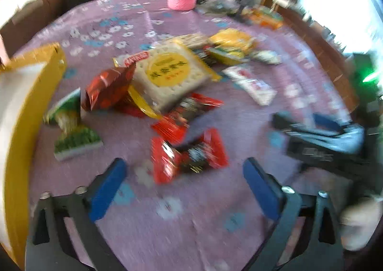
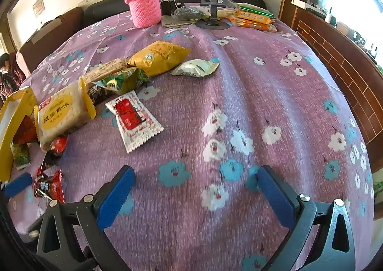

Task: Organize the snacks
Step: 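Grasp the red candy wrapper with the right tool while the left tool grasps the green pea packet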

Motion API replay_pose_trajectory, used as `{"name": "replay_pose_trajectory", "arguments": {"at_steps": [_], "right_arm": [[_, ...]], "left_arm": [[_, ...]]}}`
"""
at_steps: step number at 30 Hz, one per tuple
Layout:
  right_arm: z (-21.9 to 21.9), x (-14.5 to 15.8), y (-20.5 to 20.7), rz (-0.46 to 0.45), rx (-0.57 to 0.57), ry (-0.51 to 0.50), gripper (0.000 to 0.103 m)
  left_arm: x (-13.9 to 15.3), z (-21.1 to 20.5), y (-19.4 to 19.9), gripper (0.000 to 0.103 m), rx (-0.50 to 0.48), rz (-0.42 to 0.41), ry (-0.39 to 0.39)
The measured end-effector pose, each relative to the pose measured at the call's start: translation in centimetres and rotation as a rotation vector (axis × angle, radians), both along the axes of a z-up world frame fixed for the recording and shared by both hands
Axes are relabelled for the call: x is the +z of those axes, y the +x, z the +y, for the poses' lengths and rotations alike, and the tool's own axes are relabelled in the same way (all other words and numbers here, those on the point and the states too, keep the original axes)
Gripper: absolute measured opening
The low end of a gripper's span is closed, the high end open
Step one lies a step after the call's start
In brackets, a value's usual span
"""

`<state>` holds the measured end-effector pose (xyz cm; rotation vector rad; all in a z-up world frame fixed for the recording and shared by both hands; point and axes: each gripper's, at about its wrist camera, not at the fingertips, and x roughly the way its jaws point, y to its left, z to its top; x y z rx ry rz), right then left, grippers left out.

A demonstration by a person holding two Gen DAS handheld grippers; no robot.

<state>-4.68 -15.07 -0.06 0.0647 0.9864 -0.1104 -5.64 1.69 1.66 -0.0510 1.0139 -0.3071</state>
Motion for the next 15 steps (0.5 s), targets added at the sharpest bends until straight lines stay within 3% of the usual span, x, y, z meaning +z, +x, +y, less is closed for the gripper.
{"name": "replay_pose_trajectory", "arguments": {"at_steps": [1, 6, 11, 15], "right_arm": [[0.1, 0.0, -0.3, -0.001, -0.002, -0.002, 0.103], [0.1, 0.0, -1.5, 0.010, -0.010, -0.003, 0.103], [0.2, 0.1, -2.9, 0.007, -0.004, 0.001, 0.103], [0.4, 0.1, -3.6, 0.009, 0.000, -0.001, 0.103]], "left_arm": [[0.6, 0.8, -0.7, 0.093, -0.003, -0.002, -0.048], [2.3, 4.6, -3.3, 0.093, -0.013, -0.007, -0.145], [2.7, 8.9, -5.6, 0.094, 0.034, -0.041, -0.187], [2.7, 11.3, -6.9, 0.094, 0.060, -0.059, -0.263]]}}
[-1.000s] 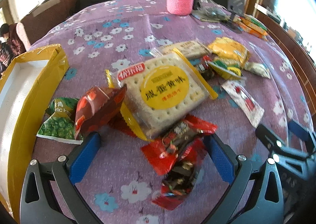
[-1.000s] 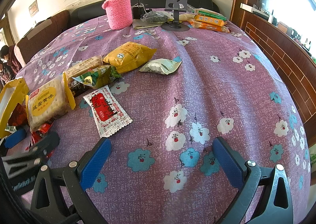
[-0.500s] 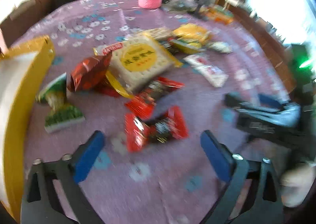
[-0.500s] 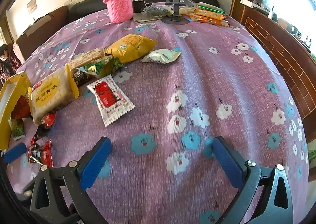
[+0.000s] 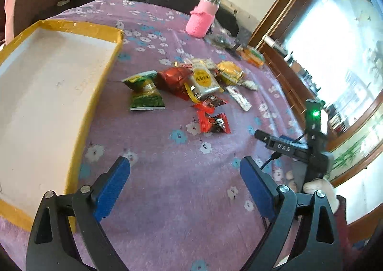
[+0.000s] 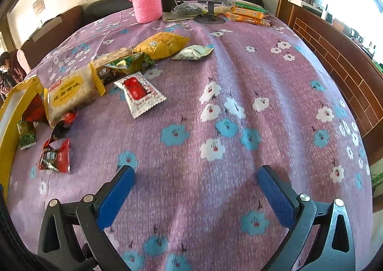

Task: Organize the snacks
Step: 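Grasp the red candy wrapper with the right tool while the left tool grasps the green pea packet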

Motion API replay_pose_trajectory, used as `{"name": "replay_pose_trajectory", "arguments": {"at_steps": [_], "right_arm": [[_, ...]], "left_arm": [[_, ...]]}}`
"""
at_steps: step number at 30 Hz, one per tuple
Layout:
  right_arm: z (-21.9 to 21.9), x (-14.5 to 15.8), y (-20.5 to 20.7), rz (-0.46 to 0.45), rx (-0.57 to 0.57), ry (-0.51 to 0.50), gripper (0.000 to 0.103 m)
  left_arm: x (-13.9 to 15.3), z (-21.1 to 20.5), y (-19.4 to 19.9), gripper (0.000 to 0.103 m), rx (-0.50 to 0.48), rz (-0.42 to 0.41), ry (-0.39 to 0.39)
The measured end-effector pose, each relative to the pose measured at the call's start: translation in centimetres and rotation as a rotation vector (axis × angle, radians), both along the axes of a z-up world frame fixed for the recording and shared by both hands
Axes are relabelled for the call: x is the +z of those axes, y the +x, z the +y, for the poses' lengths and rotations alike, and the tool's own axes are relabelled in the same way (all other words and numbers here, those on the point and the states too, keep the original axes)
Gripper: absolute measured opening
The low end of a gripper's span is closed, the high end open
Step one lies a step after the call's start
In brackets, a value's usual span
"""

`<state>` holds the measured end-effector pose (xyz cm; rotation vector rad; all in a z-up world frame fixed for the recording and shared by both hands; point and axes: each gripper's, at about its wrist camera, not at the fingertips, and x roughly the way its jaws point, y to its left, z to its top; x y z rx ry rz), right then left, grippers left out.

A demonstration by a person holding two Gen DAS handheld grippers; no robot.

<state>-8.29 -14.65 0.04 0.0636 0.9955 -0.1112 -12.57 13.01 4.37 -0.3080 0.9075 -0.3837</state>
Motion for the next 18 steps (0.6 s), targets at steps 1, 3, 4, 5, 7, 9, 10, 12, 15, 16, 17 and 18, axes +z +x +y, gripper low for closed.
{"name": "replay_pose_trajectory", "arguments": {"at_steps": [1, 3, 4, 5, 7, 9, 10, 12, 15, 16, 17, 18], "right_arm": [[0.0, 0.0, -0.2, 0.000, 0.006, 0.001, 0.103], [0.1, 0.0, -0.4, 0.000, 0.013, 0.002, 0.103], [0.1, 0.0, -0.5, 0.000, 0.016, 0.002, 0.103], [0.1, 0.0, -0.6, -0.001, 0.017, 0.001, 0.103], [0.1, 0.0, -0.8, -0.001, 0.020, 0.000, 0.103], [0.2, 0.0, -1.1, 0.001, 0.034, 0.000, 0.103], [0.3, 0.1, -1.2, 0.006, 0.044, 0.000, 0.103], [0.5, 0.1, -1.4, 0.009, 0.055, 0.003, 0.099], [1.5, 0.8, -1.8, -0.032, 0.141, 0.074, 0.084], [2.1, 1.1, -1.6, -0.041, 0.190, 0.137, 0.083], [2.7, 1.2, -1.4, -0.043, 0.228, 0.173, 0.082], [3.6, 1.3, -1.0, -0.041, 0.276, 0.196, 0.076]], "left_arm": [[-0.1, 0.4, -0.3, 0.094, 0.003, 0.001, -0.017], [-0.2, 0.4, -0.5, 0.094, 0.004, -0.004, -0.014], [-0.3, 0.2, -0.6, 0.094, -0.001, -0.005, -0.001], [-0.3, 0.1, -0.9, 0.094, -0.010, 0.001, 0.017], [-0.4, -0.3, -1.2, 0.094, -0.026, 0.016, 0.058], [-0.3, -0.2, -1.2, 0.094, -0.026, 0.021, 0.057], [-0.2, -0.1, -1.2, 0.094, -0.028, 0.017, 0.042], [0.1, 0.2, -1.3, 0.094, -0.033, 0.010, 0.000], [0.6, 0.1, -1.5, 0.085, -0.044, -0.030, -0.014], [0.8, -0.2, -1.5, 0.075, -0.053, -0.043, -0.006], [0.9, -0.5, -1.7, 0.071, -0.060, -0.049, -0.002], [0.9, -0.7, -1.8, 0.065, -0.071, -0.054, 0.002]]}}
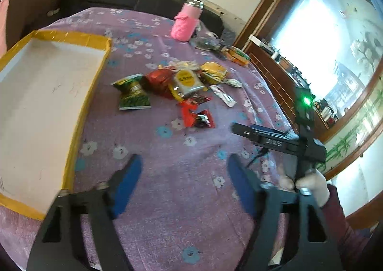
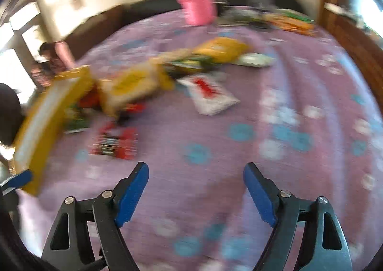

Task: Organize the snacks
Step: 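Grasp the red candy wrapper with the right tool while the left tool grasps the green pea packet, then carry both snacks to the white tray and open both tools to drop them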

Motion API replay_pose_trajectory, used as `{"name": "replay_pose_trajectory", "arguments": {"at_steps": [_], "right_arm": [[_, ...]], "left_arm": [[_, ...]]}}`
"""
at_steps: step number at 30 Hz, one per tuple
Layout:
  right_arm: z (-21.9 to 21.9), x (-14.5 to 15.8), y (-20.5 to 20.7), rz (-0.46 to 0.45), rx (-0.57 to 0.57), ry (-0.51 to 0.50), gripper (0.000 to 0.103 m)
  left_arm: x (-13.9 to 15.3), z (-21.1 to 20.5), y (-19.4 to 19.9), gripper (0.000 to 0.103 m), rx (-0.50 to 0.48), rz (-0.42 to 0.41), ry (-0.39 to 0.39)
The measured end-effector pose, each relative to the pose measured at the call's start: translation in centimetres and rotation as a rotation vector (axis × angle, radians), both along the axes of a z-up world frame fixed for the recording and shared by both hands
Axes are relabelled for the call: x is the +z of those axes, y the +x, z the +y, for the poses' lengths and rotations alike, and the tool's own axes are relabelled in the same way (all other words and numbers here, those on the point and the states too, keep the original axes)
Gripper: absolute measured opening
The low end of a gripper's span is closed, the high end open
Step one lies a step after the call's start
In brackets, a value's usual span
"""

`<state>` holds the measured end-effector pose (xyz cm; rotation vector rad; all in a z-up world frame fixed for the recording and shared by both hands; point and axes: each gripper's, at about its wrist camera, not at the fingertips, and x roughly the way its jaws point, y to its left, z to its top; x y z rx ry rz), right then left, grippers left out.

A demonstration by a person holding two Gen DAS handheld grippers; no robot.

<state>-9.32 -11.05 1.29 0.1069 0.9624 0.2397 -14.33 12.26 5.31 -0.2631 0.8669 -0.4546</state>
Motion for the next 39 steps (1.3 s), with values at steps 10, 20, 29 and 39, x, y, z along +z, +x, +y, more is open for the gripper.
{"name": "replay_pose_trajectory", "arguments": {"at_steps": [10, 20, 29, 39], "right_arm": [[7.3, 0.0, 2.3, -0.049, 0.259, -0.035, 0.073], [9.3, -0.4, 2.3, -0.052, 0.350, -0.041, 0.036], [7.6, -0.3, 2.3, -0.034, 0.313, -0.001, 0.035], [7.6, -0.2, 2.3, -0.037, 0.324, 0.000, 0.035]], "left_arm": [[-0.2, -0.1, 2.0, 0.064, 0.028, 0.025, 0.036], [-0.5, -0.1, 6.4, 0.064, 0.081, 0.048, 0.085], [-1.7, -1.1, 11.1, 0.064, 0.103, 0.053, 0.200], [-3.2, -2.2, 12.4, 0.041, 0.122, 0.019, 0.389]]}}
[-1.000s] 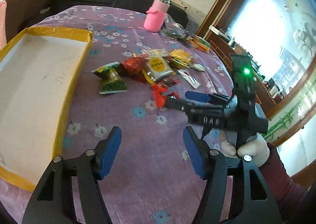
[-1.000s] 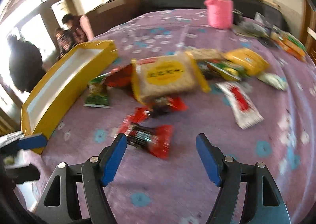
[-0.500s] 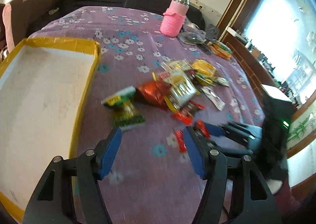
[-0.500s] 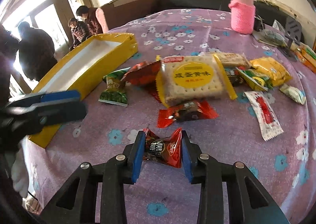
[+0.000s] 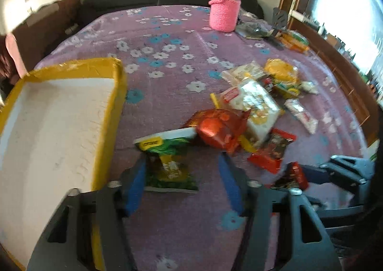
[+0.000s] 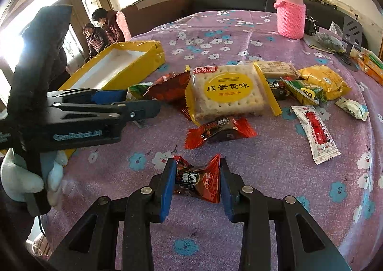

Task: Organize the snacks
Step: 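Carry both snacks to the white tray and open both tools to drop them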

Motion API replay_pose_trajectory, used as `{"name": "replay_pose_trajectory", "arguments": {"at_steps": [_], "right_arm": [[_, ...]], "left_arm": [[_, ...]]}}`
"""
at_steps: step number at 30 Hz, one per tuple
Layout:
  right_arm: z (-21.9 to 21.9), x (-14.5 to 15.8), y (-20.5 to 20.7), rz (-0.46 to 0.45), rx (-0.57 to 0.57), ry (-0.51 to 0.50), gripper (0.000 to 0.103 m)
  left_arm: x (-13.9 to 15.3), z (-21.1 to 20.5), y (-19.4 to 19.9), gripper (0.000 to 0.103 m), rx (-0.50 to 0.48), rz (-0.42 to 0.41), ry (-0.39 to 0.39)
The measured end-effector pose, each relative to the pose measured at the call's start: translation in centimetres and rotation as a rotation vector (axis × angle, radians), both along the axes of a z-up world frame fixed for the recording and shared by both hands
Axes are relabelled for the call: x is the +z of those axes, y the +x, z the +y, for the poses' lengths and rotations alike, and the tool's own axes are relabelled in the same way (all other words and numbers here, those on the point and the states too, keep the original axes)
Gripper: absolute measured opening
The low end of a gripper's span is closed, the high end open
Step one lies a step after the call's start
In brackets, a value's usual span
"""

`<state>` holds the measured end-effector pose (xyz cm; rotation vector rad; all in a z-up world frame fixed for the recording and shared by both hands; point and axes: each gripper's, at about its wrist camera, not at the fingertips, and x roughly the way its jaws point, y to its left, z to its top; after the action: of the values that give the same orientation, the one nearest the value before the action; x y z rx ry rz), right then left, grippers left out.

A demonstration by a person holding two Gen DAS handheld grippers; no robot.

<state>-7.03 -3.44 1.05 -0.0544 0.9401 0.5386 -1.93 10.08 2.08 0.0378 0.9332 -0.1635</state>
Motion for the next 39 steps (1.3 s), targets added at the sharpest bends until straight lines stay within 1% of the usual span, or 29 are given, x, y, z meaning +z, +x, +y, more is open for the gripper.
{"name": "replay_pose_trajectory", "arguments": {"at_steps": [1, 2, 3, 6, 9, 14, 16, 20, 21, 23, 25, 27, 28, 30, 32, 36, 37, 39], "right_arm": [[0.0, 0.0, 0.0, -0.001, 0.000, -0.001, 0.035], [0.0, 0.0, 0.0, -0.002, 0.001, -0.002, 0.035], [0.0, 0.0, 0.0, -0.003, 0.001, -0.003, 0.035], [0.1, -0.1, -0.1, -0.007, 0.001, -0.006, 0.035], [0.1, -0.1, -0.1, -0.004, 0.001, -0.002, 0.034], [0.0, 0.0, -0.2, 0.003, -0.007, 0.014, 0.033], [-0.2, -0.1, -0.1, 0.015, -0.003, 0.037, 0.032], [-0.6, 0.0, -0.2, 0.035, 0.007, 0.100, 0.027], [-0.7, 0.1, -0.2, 0.036, 0.008, 0.120, 0.025], [-1.0, 0.1, -0.3, 0.044, 0.003, 0.155, 0.017], [-1.3, 0.1, -0.3, 0.062, -0.008, 0.188, 0.017], [-1.5, 0.3, -0.4, 0.065, -0.025, 0.196, 0.017], [-1.7, 0.4, -0.4, 0.064, -0.037, 0.203, 0.021], [-2.4, 0.7, -0.4, 0.072, -0.071, 0.232, 0.024], [-2.5, 0.6, -0.5, 0.080, -0.092, 0.222, 0.024], [-1.5, -0.2, -0.9, 0.098, -0.105, 0.171, 0.024], [-1.4, -0.2, -1.0, 0.101, -0.105, 0.168, 0.019], [-1.1, -0.1, -1.4, 0.108, -0.101, 0.175, 0.014]], "left_arm": [[0.0, 0.2, -0.1, 0.024, 0.010, -0.009, 0.020], [0.0, 0.5, 0.0, 0.021, 0.002, -0.003, -0.007], [0.1, 0.9, -0.1, 0.021, 0.003, 0.001, -0.033], [0.4, 1.0, -0.3, 0.017, 0.006, -0.007, -0.032], [0.5, 0.8, -0.8, 0.017, -0.002, -0.011, -0.031], [1.2, 1.1, -2.4, 0.017, -0.006, -0.029, -0.053], [1.6, 1.5, -2.9, 0.017, 0.000, -0.035, -0.074], [2.9, 3.3, -4.8, 0.017, 0.027, -0.060, -0.151], [3.3, 4.0, -5.4, 0.017, 0.037, -0.072, -0.172], [3.9, 5.2, -6.5, 0.017, 0.055, -0.093, -0.209], [4.5, 6.6, -7.6, 0.017, 0.070, -0.110, -0.238], [4.9, 7.8, -8.5, 0.017, 0.081, -0.122, -0.251], [5.0, 8.5, -9.1, 0.017, 0.088, -0.130, -0.253], [5.2, 9.4, -9.9, 0.017, 0.099, -0.143, -0.263], [5.3, 10.6, -10.8, 0.017, 0.108, -0.158, -0.284], [5.2, 12.2, -11.9, 0.017, 0.127, -0.171, -0.313], [5.1, 12.6, -12.1, 0.017, 0.133, -0.173, -0.319], [5.0, 13.1, -12.4, 0.017, 0.140, -0.176, -0.327]]}}
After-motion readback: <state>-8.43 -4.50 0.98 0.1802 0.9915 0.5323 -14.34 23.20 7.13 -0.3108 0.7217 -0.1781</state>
